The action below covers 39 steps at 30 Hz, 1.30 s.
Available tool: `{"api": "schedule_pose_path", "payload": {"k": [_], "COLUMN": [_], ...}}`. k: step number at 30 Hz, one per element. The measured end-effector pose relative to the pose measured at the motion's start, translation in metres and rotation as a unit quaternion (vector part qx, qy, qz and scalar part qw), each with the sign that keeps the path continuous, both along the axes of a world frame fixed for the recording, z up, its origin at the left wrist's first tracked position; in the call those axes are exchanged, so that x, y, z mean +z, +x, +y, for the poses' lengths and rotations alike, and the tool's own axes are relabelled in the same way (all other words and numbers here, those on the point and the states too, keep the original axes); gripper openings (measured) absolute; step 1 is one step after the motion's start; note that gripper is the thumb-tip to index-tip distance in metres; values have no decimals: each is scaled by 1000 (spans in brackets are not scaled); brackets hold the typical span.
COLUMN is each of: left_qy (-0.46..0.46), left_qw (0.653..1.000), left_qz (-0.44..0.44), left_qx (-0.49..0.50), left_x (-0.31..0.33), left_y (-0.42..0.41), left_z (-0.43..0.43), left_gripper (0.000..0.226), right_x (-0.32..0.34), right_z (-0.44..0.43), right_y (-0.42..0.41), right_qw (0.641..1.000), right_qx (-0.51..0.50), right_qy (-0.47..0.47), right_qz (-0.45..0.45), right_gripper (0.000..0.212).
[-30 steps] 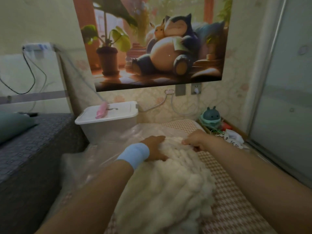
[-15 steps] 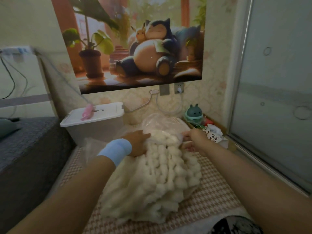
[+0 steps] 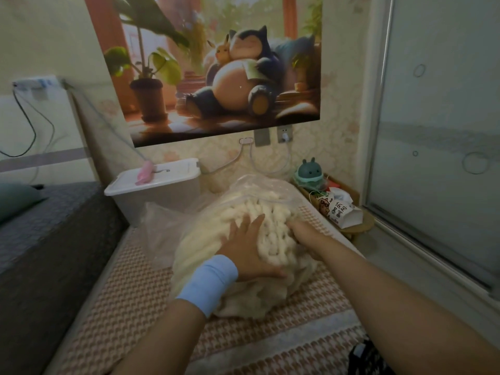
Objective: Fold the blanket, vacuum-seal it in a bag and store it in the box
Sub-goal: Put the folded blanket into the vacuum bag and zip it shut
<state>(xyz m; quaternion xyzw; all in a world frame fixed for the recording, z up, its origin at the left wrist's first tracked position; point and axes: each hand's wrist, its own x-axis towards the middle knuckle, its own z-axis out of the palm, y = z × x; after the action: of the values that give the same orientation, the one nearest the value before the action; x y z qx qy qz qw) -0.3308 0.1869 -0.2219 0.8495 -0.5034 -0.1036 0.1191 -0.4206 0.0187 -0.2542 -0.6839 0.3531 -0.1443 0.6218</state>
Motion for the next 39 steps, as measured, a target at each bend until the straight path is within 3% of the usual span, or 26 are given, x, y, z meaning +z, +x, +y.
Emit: {"api": "schedule_pose_path", "payload": {"k": [3,7,10,13,16,18,20,22,24,25,26,30,33,36,39], "left_qy": [-9,-31,-55,2,62,59,69,76,69,66,67,86,67,54,74], "left_qw": [996,989,965,984,974,965,964,961,962,963,963,957,963,969,963], "left_qz": [-64,-107,-218,-140,-190,-226,-227,-235,-234,-227,-221,-224,-217,-195,-193], "left_qx": [62,99,138,111,106,119,122,121,126,131,138,161,148,143,172], "left_x": [-10,1,8,3,0,-1,-2,-2,2,5,9,15,11,10,13], "left_y": [11,38,26,2,9,26,41,51,59,62,65,68,61,55,59], "left_z": [-32,-54,-61,-67,-68,-67,-65,-61,-58,-57,-56,-57,-64,-72,-81], "left_gripper": [129,98,68,84,97,85,77,70,64,61,60,66,87,117,125], "right_x": [7,5,2,7,7,9,9,2,-13,-22,-29,-31,-17,-1,19], "right_z": [2,2,0,0,-13,-22,-31,-49,-64,-69,-73,-67,-49,-35,-18], "right_y": [8,21,30,34,37,40,47,53,60,62,65,78,90,98,91], "right_qw": [997,992,992,983,969,977,997,984,974,980,987,989,990,1000,996], "right_qx": [13,50,43,19,39,62,-19,-125,-118,-92,-61,39,45,-11,18], "right_qy": [68,112,106,160,212,172,25,-126,-179,-151,-125,-134,-126,-17,62], "right_qz": [-23,-34,-60,-94,-122,-110,-71,-16,77,97,83,39,52,-7,-66], "right_gripper": [21,39,16,17,23,35,32,21,72,96,105,64,46,23,11]}}
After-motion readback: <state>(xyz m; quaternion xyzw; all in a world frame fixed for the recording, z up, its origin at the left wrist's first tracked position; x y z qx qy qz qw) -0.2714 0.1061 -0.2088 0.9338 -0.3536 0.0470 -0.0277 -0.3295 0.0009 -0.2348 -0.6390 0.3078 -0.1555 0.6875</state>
